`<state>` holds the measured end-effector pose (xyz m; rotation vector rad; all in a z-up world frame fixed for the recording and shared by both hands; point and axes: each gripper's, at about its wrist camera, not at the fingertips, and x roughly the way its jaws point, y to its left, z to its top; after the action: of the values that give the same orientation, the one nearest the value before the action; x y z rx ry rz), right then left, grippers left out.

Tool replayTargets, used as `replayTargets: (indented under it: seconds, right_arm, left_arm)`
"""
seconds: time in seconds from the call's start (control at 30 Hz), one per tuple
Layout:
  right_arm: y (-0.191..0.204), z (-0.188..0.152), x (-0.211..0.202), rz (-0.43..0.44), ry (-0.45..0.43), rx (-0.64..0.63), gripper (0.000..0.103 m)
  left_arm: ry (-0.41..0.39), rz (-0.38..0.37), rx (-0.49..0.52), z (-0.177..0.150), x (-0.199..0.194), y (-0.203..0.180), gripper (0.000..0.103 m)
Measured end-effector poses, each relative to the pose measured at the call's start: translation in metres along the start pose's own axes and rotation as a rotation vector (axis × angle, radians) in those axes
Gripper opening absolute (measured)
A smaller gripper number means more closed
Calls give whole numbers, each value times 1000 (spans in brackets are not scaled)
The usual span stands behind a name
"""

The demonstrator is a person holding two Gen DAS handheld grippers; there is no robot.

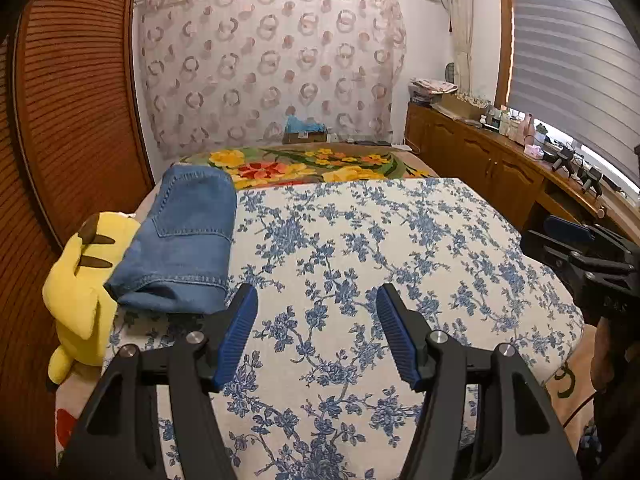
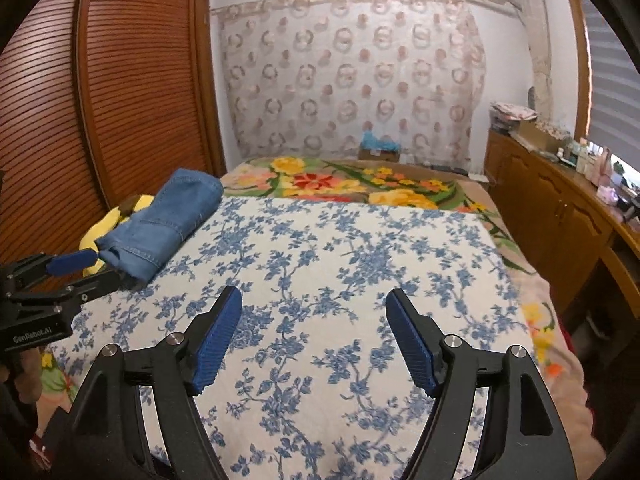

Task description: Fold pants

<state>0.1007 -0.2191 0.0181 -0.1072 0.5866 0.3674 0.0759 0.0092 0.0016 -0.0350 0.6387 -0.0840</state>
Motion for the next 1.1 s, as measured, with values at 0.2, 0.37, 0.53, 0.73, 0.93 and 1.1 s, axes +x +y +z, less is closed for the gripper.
replayTargets:
  seconds: [0.2, 0.37, 0.53, 0.73, 0.93, 1.1]
  right_arm:
    - [1, 6, -29, 3, -53, -1, 76]
    - [5, 16, -49, -1, -94, -6, 77]
    - [9, 23, -65, -18, -132, -9, 77]
    - [10, 30, -81, -28, -182, 0, 78]
    - [7, 31, -89, -52, -205, 8, 78]
    - [4, 29, -91, -62, -210, 17, 78]
  left_arm:
    - [-30, 23, 7, 10, -19, -7, 62]
    - [-75, 27, 13, 19, -42, -11, 62]
    - [-118, 27, 17, 25, -60, -15, 62]
    - [-148, 31, 28, 29, -75, -17, 62]
    - [-176, 41, 26, 31, -86, -16, 62]
    - [-184, 48, 8, 31, -87, -11, 62]
